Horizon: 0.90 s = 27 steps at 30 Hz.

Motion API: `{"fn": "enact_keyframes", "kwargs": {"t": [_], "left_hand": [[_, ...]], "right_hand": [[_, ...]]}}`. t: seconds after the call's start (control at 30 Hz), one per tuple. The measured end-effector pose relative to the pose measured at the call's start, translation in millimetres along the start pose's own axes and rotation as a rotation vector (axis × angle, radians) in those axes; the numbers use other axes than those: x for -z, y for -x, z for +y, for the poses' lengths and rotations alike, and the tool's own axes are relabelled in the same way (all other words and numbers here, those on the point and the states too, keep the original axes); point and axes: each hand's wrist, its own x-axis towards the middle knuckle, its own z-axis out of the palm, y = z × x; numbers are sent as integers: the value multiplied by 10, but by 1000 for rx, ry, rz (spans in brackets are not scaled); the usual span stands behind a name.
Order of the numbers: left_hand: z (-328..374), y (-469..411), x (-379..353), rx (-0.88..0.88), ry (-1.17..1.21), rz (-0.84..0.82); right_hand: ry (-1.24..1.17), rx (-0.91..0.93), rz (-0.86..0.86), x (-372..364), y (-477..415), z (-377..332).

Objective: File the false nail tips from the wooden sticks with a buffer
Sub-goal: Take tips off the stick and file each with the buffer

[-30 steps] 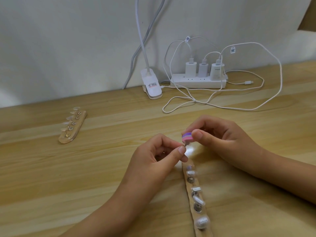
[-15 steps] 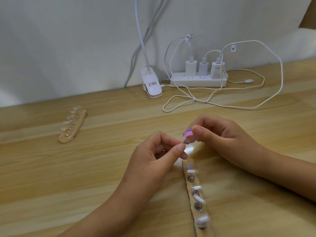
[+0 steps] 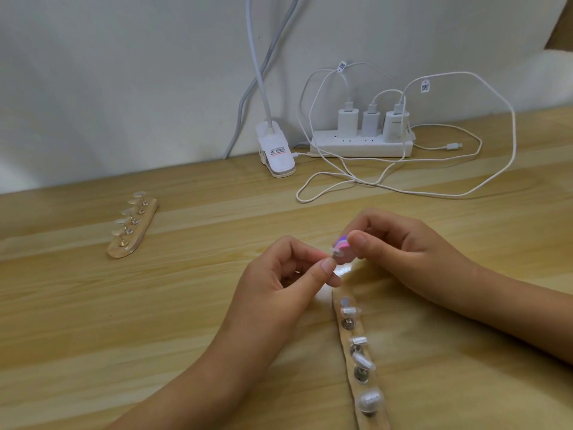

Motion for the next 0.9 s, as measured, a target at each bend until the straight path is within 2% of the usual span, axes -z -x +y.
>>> {"fn": "enact_keyframes", "kwargs": {"t": [0.13,0.6,0.77,0.9], "left_hand": [[12,-2,-4,6,-1,13],[38,7,0,15,39,26],[42,5,0,19,57,23],[52,11,-1,23,66,37]], "right_hand": [[17,37,44,2,8,-17],[47,54,33,11,5,-13],[47,107,99,31,24,-22],[91,1,66,12,-18,26]]}}
